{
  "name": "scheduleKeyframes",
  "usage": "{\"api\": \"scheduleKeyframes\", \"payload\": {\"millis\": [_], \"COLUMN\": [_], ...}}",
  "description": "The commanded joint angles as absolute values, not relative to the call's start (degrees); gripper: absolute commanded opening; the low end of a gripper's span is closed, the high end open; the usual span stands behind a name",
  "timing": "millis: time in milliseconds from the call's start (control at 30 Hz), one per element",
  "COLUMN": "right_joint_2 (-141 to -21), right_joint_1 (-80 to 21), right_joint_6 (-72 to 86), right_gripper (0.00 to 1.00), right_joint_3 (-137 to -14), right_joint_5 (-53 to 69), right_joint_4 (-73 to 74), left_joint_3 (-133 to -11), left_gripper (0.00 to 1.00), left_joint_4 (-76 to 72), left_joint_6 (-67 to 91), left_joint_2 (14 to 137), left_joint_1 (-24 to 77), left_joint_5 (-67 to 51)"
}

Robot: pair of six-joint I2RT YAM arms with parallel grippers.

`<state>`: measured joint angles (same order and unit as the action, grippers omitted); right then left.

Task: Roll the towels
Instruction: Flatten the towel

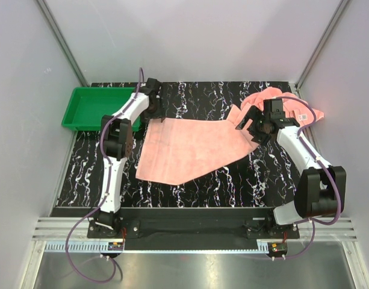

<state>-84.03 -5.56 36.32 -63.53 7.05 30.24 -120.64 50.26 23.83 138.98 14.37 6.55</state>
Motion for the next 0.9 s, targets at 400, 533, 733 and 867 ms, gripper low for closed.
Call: {"api": "scheduleKeyframes", "payload": {"millis": [400,533,733,867], "right_joint_2": [-83.49,-84.37,-90.25,-95.69], "right_joint_1": [-5.36,-5.27,-5.36,-5.89], "right_joint_6": [34.19,33.75,32.35,30.85], "right_gripper": [0.92,0.92,0.92,0.92], "right_joint_3": [-69.69,-74.61,-84.79,-93.74], "right_joint_5": [4.05,4.48,11.59,12.75], "right_joint_4": [35.33,37.52,38.58,41.83], "left_joint_3": [-117.86,-111.55,-91.61,-78.25], "left_gripper": [0.0,0.0,0.0,0.0], "left_joint_4": [48.68,47.99,46.84,46.58], "left_joint_6": [24.26,23.82,22.85,22.67], "left_joint_2": [131.86,120.26,95.04,80.45], "left_joint_1": [16.08,17.31,19.42,21.71], "left_joint_5": [-2.55,-3.16,-2.11,-0.44]}}
